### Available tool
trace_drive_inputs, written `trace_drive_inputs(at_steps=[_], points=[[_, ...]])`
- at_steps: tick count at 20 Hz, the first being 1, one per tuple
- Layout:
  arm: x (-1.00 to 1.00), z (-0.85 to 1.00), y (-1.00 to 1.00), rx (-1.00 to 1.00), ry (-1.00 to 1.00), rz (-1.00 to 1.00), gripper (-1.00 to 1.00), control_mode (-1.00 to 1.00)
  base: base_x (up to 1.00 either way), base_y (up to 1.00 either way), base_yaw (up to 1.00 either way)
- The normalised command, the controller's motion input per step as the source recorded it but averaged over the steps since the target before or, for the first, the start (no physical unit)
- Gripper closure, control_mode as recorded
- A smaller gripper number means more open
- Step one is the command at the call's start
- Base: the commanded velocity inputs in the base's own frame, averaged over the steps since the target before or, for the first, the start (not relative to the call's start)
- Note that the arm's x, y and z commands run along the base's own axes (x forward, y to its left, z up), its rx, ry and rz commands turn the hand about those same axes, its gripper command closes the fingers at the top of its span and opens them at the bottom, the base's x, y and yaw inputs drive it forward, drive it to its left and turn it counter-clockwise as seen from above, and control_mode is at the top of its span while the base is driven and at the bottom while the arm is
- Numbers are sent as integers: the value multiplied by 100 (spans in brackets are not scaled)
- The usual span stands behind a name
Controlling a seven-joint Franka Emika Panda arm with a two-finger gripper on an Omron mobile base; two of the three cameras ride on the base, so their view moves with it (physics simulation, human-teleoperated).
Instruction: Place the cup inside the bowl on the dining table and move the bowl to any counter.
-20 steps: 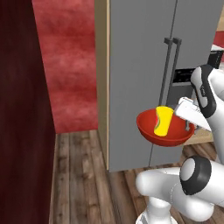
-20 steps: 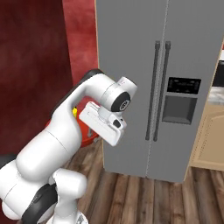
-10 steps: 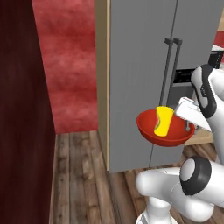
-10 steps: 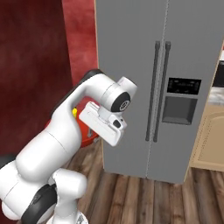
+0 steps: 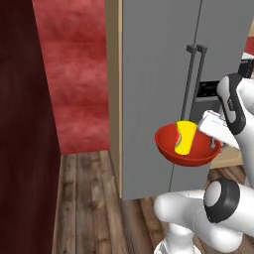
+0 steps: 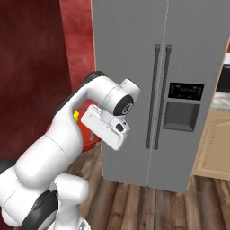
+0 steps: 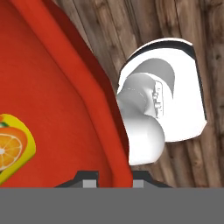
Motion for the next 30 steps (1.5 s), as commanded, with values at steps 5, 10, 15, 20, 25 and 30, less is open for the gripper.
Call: trace_drive_inputs(at_steps=[5,10,15,20,25,30], points=[[0,0,0,0,0,0,100,100,34,-43,3],[0,0,0,0,0,0,100,100,22,-51,3],[0,0,0,0,0,0,100,100,5,-52,4],[0,0,0,0,0,0,100,100,10,-56,3],[0,0,0,0,0,0,100,100,18,-56,3],[0,0,0,0,0,0,100,100,27,-58,2]])
